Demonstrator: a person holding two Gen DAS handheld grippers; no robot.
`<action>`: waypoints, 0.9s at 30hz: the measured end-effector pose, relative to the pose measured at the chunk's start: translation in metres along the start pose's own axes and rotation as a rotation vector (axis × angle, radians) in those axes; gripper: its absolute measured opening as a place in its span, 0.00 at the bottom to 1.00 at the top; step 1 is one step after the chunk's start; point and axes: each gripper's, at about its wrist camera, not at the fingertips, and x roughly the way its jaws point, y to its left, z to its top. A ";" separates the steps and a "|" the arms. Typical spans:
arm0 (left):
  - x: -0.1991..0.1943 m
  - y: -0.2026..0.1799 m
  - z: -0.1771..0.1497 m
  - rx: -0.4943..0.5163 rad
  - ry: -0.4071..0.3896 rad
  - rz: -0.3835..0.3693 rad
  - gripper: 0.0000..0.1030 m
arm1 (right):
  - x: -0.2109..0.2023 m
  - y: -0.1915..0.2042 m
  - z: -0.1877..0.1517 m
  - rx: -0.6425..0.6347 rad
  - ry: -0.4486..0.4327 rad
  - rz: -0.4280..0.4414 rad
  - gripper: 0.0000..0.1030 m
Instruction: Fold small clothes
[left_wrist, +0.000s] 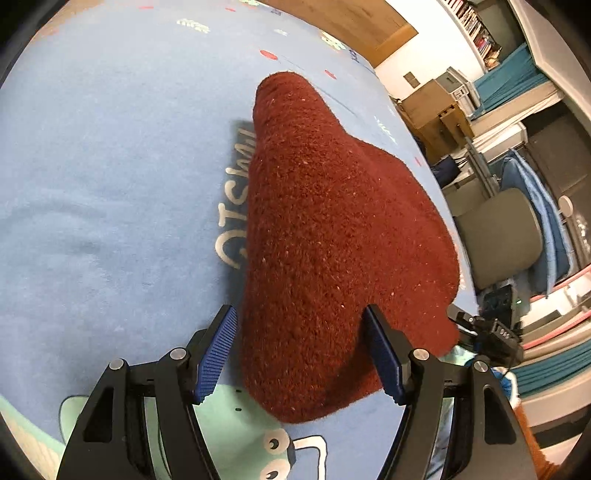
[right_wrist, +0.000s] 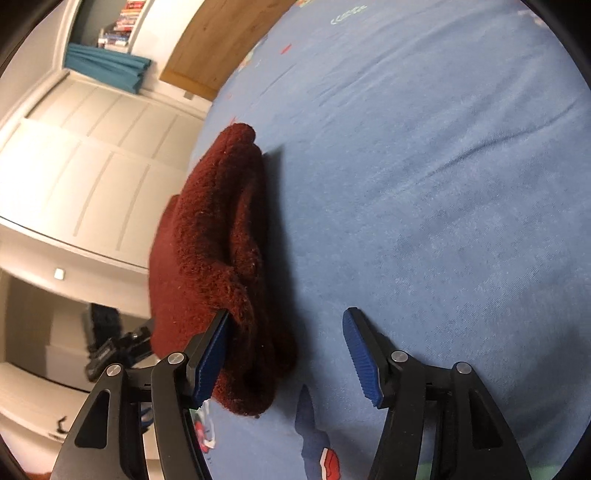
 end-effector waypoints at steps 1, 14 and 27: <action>-0.002 -0.003 -0.002 0.008 -0.002 0.021 0.63 | 0.002 0.007 0.000 -0.015 0.003 -0.035 0.60; -0.064 -0.107 -0.053 0.197 -0.223 0.325 0.62 | -0.048 0.099 -0.038 -0.219 -0.114 -0.343 0.63; -0.122 -0.142 -0.128 0.274 -0.356 0.530 0.82 | -0.116 0.156 -0.137 -0.341 -0.240 -0.448 0.66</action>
